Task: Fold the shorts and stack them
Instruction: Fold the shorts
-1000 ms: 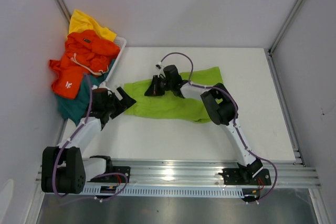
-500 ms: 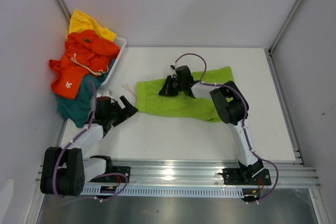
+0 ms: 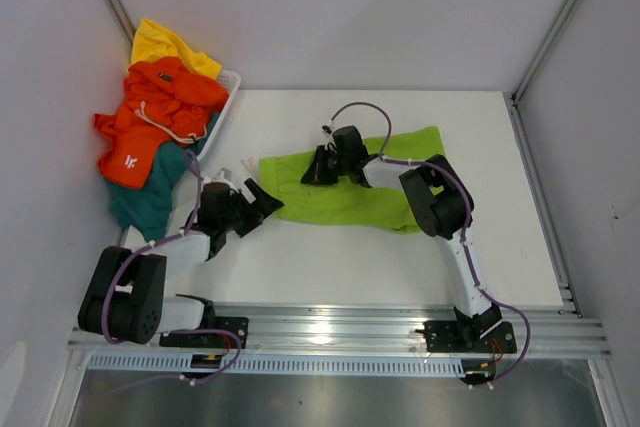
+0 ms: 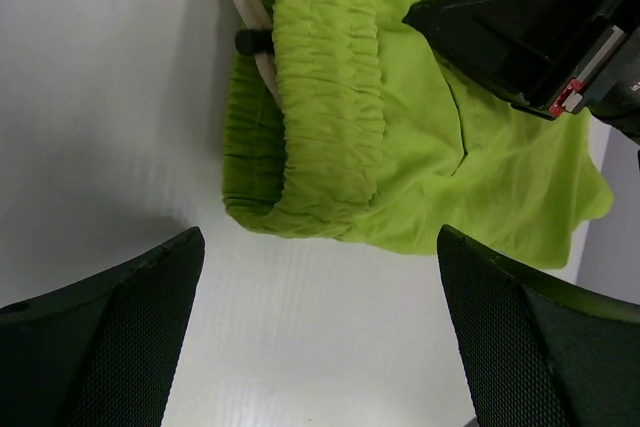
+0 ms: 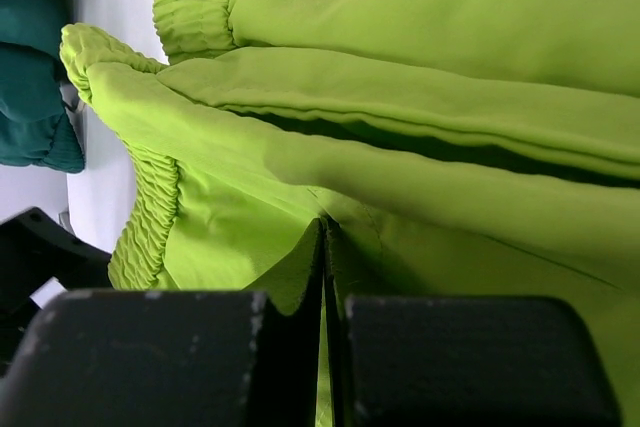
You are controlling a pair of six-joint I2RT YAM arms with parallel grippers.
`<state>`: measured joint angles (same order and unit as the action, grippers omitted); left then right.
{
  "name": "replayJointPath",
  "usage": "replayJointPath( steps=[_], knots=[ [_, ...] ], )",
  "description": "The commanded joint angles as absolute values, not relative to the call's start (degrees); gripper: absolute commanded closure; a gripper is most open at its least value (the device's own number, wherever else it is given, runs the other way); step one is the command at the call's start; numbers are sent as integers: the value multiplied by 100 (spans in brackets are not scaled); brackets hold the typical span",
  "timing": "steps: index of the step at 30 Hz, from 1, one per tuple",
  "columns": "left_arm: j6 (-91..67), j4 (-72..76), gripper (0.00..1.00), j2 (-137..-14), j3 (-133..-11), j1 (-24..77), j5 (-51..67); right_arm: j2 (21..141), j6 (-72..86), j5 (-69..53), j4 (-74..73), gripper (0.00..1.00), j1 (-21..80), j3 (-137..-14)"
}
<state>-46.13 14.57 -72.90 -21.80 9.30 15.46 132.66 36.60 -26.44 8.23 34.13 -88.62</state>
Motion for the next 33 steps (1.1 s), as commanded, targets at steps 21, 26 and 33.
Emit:
replayJointPath(
  steps=[21, 26, 33],
  knots=[
    [-7154, 3743, 1, -8674, -2021, 1599, 238, 13315, 3788, -2997, 1160, 100, 3410, -8552],
    [-7006, 3605, 1, -8921, -2538, 1547, 27, 13316, 3823, -3059, 1248, 100, 3419, -8517],
    [-6364, 3796, 1, -9552, -3128, 1196, 359, 13333, 3665, -3006, 1002, 100, 3437, -8596]
  ],
)
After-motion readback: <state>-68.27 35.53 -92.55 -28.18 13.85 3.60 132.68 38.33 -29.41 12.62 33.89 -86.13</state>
